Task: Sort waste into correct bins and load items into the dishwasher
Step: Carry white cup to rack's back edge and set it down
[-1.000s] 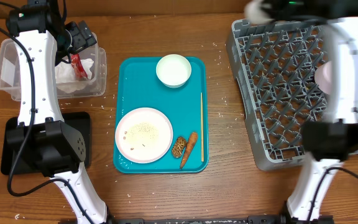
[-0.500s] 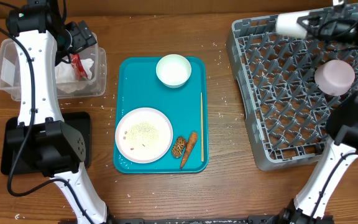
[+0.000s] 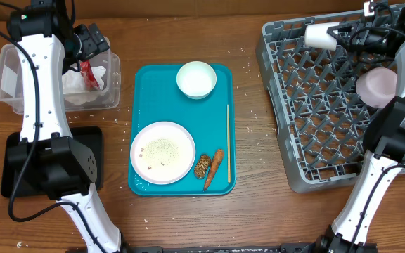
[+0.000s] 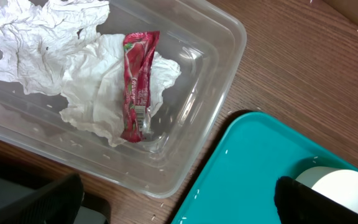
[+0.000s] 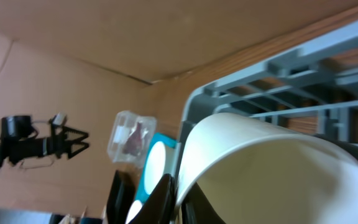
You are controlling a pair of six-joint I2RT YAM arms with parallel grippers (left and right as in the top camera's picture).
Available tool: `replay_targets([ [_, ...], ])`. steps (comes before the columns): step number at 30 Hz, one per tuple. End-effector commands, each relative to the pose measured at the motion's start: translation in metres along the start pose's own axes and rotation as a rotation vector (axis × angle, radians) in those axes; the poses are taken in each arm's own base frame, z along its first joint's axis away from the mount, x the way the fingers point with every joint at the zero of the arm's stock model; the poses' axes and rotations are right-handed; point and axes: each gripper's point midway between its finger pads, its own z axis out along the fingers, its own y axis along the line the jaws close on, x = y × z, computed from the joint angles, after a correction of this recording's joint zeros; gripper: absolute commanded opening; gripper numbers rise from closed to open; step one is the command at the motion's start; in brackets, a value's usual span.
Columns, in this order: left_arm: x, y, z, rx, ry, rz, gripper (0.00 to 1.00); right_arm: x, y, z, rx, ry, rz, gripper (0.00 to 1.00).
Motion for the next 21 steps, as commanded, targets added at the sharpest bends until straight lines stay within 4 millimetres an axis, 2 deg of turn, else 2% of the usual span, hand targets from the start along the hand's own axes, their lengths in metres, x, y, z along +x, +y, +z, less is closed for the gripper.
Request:
replay_targets([
  [1,-0.002,-0.002,-0.008,-0.001,-0.023,-0.008,1.0,-0.003,-0.019,-0.008,0.092,-0.017,0.071,0.08],
  [10,-0.002,-0.002,-0.008,-0.001,-0.023,-0.008,1.0,-0.004,-0.034,-0.012,0.177,-0.026,0.11,0.1],
  [13,-0.002,-0.002,-0.008,-0.001,-0.023,-0.008,1.0,-0.004,-0.049,-0.021,0.252,-0.043,0.168,0.1],
  [21,-0.002,-0.002,-0.008,-0.001,-0.023,-0.008,1.0,-0.008,-0.06,-0.052,0.275,-0.092,0.219,0.1],
])
